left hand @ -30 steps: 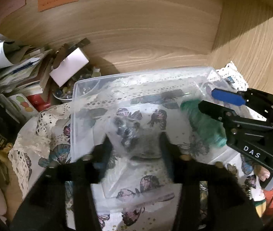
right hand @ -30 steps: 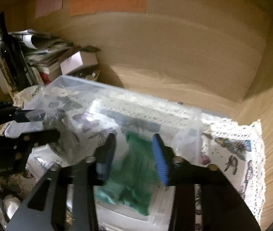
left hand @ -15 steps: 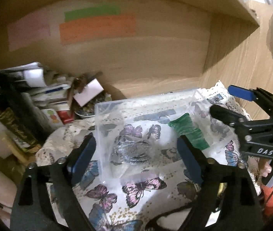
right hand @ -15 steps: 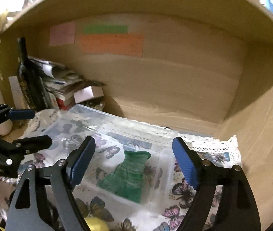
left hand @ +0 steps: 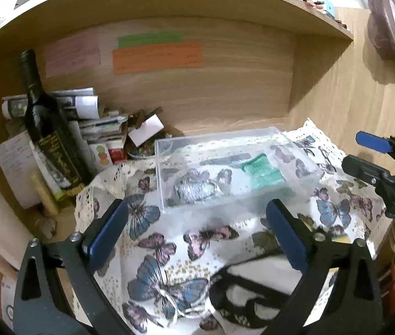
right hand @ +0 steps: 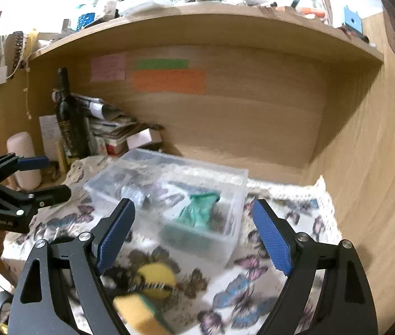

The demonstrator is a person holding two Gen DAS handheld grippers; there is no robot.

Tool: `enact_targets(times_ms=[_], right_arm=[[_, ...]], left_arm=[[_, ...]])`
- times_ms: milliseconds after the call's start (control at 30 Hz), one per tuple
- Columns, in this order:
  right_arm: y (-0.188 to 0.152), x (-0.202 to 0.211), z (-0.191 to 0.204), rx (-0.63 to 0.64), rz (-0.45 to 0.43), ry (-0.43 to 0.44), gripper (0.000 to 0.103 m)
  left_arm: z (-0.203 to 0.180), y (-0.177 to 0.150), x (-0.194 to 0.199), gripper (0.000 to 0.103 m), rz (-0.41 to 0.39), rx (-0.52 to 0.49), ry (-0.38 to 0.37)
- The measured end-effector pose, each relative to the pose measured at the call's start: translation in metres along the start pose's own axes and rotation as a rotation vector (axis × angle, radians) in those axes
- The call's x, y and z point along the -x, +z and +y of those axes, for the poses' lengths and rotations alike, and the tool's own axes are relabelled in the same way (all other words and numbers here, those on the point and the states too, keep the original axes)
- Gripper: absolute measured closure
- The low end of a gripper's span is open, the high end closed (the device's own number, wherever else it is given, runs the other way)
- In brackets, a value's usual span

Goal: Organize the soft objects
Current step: 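Grasp the yellow sponge with the right tool while the left tool grasps the black-and-white eye mask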

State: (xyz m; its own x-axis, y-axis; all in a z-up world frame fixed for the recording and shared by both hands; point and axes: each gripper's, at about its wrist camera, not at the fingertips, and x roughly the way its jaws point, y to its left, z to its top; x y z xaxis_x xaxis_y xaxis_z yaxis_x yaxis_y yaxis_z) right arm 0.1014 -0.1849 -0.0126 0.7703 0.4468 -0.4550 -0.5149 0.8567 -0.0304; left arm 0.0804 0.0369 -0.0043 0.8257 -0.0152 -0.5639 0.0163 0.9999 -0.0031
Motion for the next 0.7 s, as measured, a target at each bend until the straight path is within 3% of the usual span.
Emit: enact_targets(times_ms=[567, 633, 700], right_arm=[[-0.076, -0.007, 0.016, -0.107, 0.172, 0.094, 0.019], [-0.081, -0.008, 0.017, -0.119, 0.189, 0.124, 0.019], [-0.082, -0.007, 0.018, -0.129, 0.191, 0.141, 0.031]], left_arm=[[-0.024, -0.078, -0.002, 0.003, 0.106, 0.003, -0.028], [-0.026, -0.082, -0.003, 0.011, 0.097, 0.003, -0.037], [-0.028, -0.084, -0.003, 0.026, 0.081, -0.007, -0.03]])
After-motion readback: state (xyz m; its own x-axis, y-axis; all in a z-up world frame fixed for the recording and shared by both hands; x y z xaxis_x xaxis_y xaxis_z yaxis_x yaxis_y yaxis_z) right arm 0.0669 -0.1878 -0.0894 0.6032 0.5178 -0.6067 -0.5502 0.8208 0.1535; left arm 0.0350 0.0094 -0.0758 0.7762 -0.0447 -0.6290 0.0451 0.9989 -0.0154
